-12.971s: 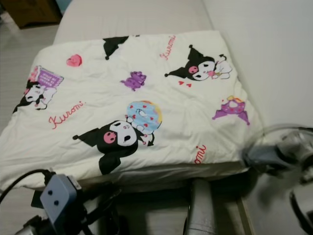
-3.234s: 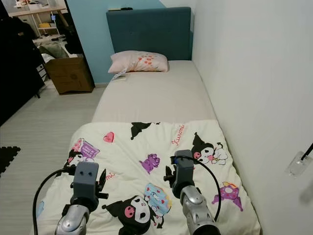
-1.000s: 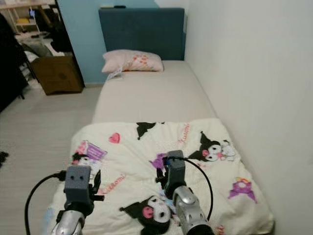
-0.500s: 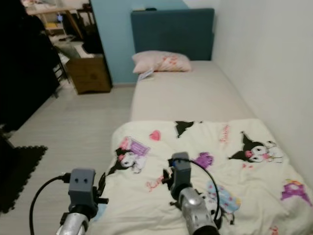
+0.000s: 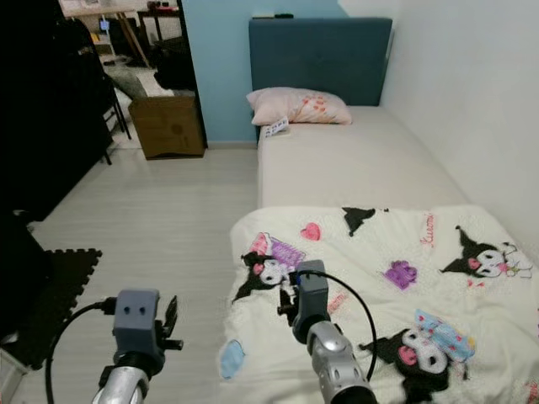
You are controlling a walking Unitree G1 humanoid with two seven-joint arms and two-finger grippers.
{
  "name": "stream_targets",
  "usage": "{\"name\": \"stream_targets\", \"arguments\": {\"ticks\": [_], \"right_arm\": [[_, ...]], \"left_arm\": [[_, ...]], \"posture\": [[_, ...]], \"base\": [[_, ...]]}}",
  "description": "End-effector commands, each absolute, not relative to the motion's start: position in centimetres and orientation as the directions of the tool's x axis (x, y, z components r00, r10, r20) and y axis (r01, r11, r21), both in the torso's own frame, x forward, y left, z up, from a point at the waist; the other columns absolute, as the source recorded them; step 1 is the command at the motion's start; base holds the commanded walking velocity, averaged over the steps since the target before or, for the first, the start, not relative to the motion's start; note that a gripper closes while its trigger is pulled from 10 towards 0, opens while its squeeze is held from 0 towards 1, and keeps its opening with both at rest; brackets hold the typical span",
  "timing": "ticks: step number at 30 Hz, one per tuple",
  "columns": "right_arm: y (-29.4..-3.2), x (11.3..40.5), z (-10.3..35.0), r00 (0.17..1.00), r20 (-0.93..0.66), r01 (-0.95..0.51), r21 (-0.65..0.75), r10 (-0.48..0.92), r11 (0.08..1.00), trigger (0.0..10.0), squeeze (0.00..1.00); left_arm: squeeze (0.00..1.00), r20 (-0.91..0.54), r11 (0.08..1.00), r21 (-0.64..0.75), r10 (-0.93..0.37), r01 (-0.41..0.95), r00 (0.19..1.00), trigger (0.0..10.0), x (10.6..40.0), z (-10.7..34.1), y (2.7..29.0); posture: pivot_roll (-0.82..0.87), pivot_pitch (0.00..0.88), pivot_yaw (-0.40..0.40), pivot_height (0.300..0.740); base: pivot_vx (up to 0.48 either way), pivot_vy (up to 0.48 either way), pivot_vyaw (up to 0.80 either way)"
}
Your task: Clean up the room
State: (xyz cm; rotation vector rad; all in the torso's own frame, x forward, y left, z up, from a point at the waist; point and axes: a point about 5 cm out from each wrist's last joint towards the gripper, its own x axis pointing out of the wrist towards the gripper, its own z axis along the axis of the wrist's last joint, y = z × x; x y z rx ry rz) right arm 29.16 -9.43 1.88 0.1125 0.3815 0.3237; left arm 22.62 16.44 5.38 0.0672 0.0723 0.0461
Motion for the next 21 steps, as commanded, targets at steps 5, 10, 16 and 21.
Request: {"name": "stream_targets", "arguments": {"ticks": [5, 10, 16, 21], "right_arm": [[-9.17, 29.19, 1.88, 0.875, -0.345, -0.297, 0.169, 0.338, 0.940, 10.0, 0.00], [-9.11, 29.17, 1.84, 0.875, -0.346, -0.296, 0.171, 0.339, 0.940, 10.0, 0.00], [-9.07, 29.09, 1.76, 0.875, -0.347, -0.294, 0.174, 0.338, 0.940, 10.0, 0.00], [-9.11, 29.04, 1.68, 0.875, -0.348, -0.292, 0.175, 0.336, 0.940, 10.0, 0.00]], "left_arm": [[0.00, -0.078, 0.996, 0.071, 0.055, -0.049, 0.995, 10.0, 22.48, 5.34, 16.71], [0.00, -0.078, 0.996, 0.073, 0.055, -0.050, 0.995, 10.0, 22.44, 5.37, 16.78], [0.00, -0.082, 0.995, 0.094, 0.024, -0.017, 0.996, 10.0, 22.34, 5.57, 16.82], [0.00, -0.093, 0.994, 0.105, 0.021, -0.011, 0.995, 10.0, 22.28, 5.47, 16.83]], "posture": [[0.02, 0.000, -0.020, 0.740], [0.02, 0.000, -0.019, 0.740], [0.02, 0.000, -0.016, 0.740], [0.02, 0.000, -0.014, 0.740]], "base": [[0.000, 0.413, 0.00], [0.000, 0.412, 0.00], [0.000, -0.022, 0.00], [0.000, -0.480, 0.00]]}}
